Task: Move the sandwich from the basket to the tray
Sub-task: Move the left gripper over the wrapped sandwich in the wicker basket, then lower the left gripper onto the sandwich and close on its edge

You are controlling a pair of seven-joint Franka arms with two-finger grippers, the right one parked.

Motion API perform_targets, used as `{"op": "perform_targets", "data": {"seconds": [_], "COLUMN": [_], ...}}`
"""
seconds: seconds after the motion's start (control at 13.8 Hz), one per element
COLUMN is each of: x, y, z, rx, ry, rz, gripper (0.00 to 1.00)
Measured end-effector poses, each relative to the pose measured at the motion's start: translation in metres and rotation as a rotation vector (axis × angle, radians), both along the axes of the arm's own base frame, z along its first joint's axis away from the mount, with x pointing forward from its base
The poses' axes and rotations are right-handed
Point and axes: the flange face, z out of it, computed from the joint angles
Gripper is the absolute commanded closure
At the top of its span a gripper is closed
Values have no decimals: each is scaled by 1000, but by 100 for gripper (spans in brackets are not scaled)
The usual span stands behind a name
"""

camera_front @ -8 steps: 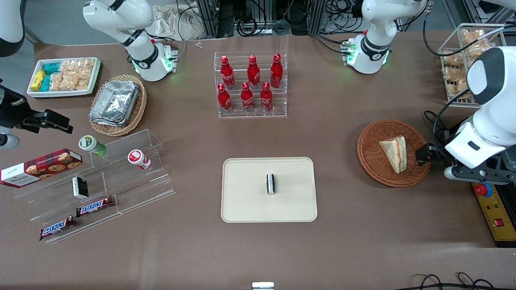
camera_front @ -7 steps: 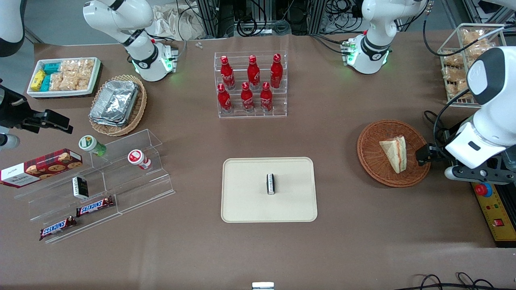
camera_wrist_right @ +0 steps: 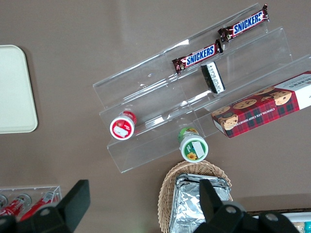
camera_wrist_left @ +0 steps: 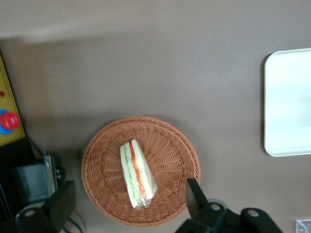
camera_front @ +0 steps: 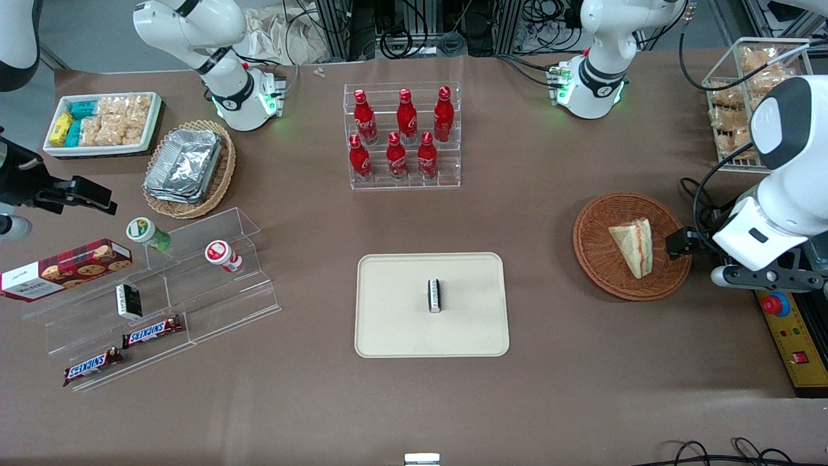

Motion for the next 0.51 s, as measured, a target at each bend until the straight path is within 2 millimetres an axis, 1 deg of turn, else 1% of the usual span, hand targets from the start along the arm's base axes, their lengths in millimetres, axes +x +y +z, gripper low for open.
{"op": "perform_targets", "data": {"seconds": [0.07, 0.14, 0.22, 0.36, 0.51], "x": [-3, -7, -11, -26, -54], "y": [0, -2, -5, -10, -10], "z": [-9, -24, -41, -78, -115], "rx": [6, 18, 25, 23, 25], "ry": [23, 42, 40, -5, -32], "rz": [111, 216, 278, 324, 347], "gripper": [0, 0, 0, 0, 0]}}
